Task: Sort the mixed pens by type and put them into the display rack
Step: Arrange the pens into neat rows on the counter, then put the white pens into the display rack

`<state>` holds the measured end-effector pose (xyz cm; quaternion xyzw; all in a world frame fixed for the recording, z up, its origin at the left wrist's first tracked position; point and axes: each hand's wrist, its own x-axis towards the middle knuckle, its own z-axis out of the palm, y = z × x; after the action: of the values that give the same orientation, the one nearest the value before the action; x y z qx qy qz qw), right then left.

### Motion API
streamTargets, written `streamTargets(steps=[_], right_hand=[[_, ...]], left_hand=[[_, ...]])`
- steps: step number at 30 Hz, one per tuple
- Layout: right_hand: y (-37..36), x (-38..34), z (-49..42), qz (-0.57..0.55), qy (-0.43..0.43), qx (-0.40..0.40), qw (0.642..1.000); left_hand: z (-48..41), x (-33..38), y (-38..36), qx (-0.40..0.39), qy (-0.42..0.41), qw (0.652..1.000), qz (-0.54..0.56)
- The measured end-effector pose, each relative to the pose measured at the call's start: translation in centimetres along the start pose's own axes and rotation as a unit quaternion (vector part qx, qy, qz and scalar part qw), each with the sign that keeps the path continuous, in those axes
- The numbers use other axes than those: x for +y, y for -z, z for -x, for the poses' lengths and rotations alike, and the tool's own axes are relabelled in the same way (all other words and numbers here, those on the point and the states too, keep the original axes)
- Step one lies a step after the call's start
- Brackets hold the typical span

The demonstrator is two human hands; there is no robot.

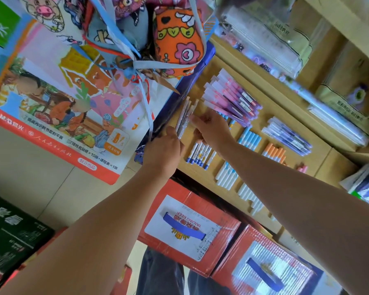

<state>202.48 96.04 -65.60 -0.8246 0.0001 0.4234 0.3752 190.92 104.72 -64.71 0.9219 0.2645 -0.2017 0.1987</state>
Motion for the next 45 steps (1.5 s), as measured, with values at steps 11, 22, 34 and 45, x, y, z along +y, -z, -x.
streamTargets(steps=[11,22,34,45], right_hand=[[1.3,0.0,3.1,-0.17,-0.055,-0.1,0.979],[7.1,3.0,7.9,-0.352,-0.042,-0.023,0.935],[15.0,10.4,14.0,-0.326,-0.042,-0.044,0.943],[19.4,18.8,21.3,-0.368,-0.091,0.021,0.925]], left_hand=[[2.7,0.1,0.9,-0.094,-0.111,0.966,0.212],[4.6,9.0,1.6,-0.063,0.234,0.652,0.719],[10.6,17.7,-2.0,-0.147,0.073,0.873,0.459],[16.0,22.4,-5.3,-0.25,-0.142,0.924,0.252]])
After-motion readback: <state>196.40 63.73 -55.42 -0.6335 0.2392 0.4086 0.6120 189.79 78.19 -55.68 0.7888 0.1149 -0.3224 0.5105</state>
